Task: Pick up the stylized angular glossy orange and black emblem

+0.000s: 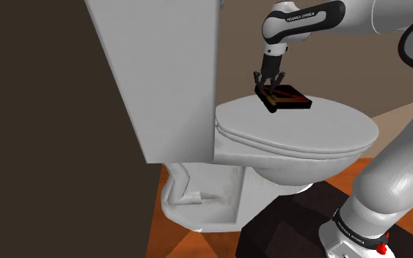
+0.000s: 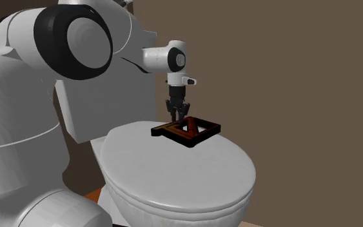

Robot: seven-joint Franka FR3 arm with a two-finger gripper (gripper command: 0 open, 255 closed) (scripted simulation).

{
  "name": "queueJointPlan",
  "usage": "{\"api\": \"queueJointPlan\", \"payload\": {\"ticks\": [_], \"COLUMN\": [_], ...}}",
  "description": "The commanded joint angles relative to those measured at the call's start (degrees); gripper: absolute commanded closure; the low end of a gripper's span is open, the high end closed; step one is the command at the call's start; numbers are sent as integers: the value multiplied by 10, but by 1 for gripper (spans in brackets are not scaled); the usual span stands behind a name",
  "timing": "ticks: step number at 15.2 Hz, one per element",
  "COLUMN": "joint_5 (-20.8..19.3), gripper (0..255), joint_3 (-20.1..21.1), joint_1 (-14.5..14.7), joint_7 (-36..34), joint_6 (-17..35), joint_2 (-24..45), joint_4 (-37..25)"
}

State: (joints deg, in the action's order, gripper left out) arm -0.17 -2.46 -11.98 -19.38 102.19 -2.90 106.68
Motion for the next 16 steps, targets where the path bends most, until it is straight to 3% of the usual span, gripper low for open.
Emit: {"api": "queueJointPlan", "payload": {"ticks": [1, 16], "joint_5": [0, 1], "gripper": [255, 255], "joint_3": [1, 0], "joint_1": [1, 1], "joint_7": [0, 0], "joint_6": [-11, -115], "joint_2": [0, 10], "joint_4": [-9, -123]}}
